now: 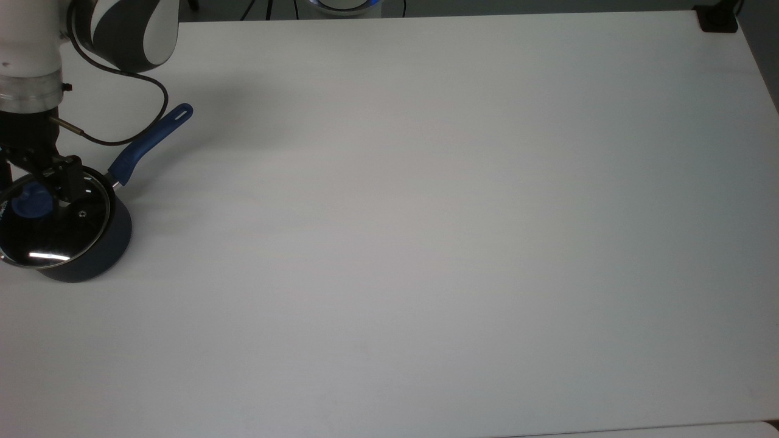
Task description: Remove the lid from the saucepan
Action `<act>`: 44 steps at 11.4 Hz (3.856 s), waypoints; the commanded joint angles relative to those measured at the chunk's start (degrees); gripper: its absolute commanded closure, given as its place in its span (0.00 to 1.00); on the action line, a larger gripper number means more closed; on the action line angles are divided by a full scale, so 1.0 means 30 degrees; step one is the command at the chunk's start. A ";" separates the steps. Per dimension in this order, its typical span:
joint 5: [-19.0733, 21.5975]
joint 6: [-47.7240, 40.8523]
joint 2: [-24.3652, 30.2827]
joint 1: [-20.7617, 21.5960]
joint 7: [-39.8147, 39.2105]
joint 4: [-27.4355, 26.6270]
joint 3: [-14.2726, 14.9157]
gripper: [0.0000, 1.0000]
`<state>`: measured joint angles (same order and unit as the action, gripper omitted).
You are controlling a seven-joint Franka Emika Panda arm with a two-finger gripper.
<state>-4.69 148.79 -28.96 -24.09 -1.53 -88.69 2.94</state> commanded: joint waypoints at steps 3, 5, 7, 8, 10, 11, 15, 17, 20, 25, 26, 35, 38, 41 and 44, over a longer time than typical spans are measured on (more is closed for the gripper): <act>-0.0019 0.0149 -0.0159 0.0148 0.0072 -0.0232 0.0133 0.07; -0.0048 0.0150 -0.0190 0.0148 0.0013 -0.0232 0.0133 0.20; -0.0019 0.0150 -0.0161 0.0119 0.0013 -0.0232 0.0133 0.35; 0.0010 0.0150 -0.0132 0.0090 0.0013 -0.0232 0.0133 0.51; 0.0156 0.0092 0.0305 0.0090 -0.0016 -0.0261 0.0133 0.61; 0.0215 0.0004 0.0656 0.0177 0.0013 -0.0406 0.0133 0.61; 0.0216 -0.3532 0.2939 0.0295 0.0013 -0.1081 -0.1326 0.61; 0.0216 -0.5670 0.3965 0.0411 0.0217 -0.1721 -0.2731 0.62; -0.0105 -0.5797 0.5665 0.3242 0.1559 -0.4501 -0.2856 0.62; -0.1771 -0.5798 0.7192 0.8109 0.4634 -0.8693 -0.2709 0.62; -0.2502 -0.5798 0.7077 0.8639 0.5512 -0.9105 -0.2738 0.62; -0.3066 -0.8344 0.6138 1.0373 0.6048 -0.9668 -0.2885 0.21; -0.2832 -1.1705 0.6779 1.0286 0.6019 -0.6951 -0.2914 0.00; -0.1052 -1.3936 0.7747 0.9733 0.5320 -0.4750 -0.2680 0.00; 0.1174 -1.6280 0.8740 0.8709 0.3913 -0.3546 -0.2592 0.00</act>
<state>-6.10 104.27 -5.20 4.10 13.56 -101.43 -5.44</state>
